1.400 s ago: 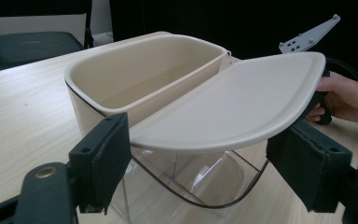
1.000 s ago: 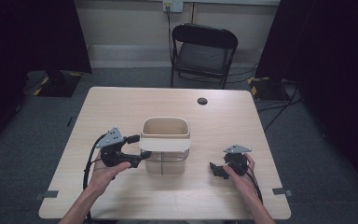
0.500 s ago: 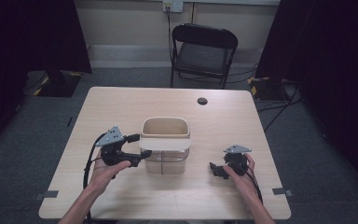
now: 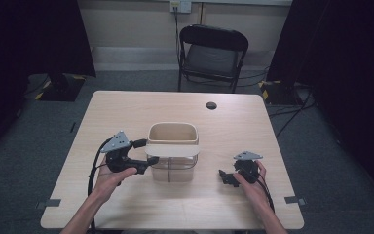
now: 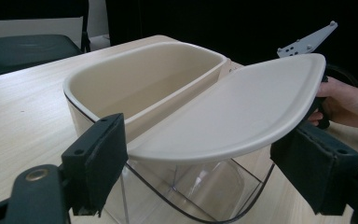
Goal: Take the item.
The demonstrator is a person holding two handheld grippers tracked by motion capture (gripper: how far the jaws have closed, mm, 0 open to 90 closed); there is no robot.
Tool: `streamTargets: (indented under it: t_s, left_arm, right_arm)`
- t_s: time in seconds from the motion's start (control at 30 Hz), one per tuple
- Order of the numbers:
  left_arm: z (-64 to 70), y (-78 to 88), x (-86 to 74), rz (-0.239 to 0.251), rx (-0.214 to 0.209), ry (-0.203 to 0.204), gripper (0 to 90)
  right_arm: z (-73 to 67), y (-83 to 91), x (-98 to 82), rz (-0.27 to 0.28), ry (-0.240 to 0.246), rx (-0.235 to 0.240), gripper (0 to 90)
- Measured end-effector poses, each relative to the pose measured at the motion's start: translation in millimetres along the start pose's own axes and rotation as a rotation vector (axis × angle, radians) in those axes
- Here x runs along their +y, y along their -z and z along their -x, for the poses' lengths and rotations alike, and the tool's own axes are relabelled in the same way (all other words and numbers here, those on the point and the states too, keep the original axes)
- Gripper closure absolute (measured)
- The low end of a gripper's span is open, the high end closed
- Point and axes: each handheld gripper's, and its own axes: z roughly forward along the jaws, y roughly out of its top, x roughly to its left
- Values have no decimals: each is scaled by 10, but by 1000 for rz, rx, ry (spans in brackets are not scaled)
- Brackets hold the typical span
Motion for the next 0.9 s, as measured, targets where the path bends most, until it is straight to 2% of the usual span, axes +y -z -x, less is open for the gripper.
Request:
streamTargets:
  t_s: [0.4, 0.6, 0.67, 0.9]
  left_arm:
    - [11, -67, 52, -12, -16, -4, 198]
    - [5, -86, 67, -18, -25, 21, 209]
    - [4, -89, 76, -26, -24, 10, 215]
    - [2, -104, 89, -28, -36, 14, 238]
  right_arm:
    - [0, -2, 0, 2, 2, 1, 44]
    - [0, -2, 0, 2, 2, 1, 44]
    - [0, -2, 0, 2, 2, 1, 44]
    - [0, -2, 0, 2, 2, 1, 44]
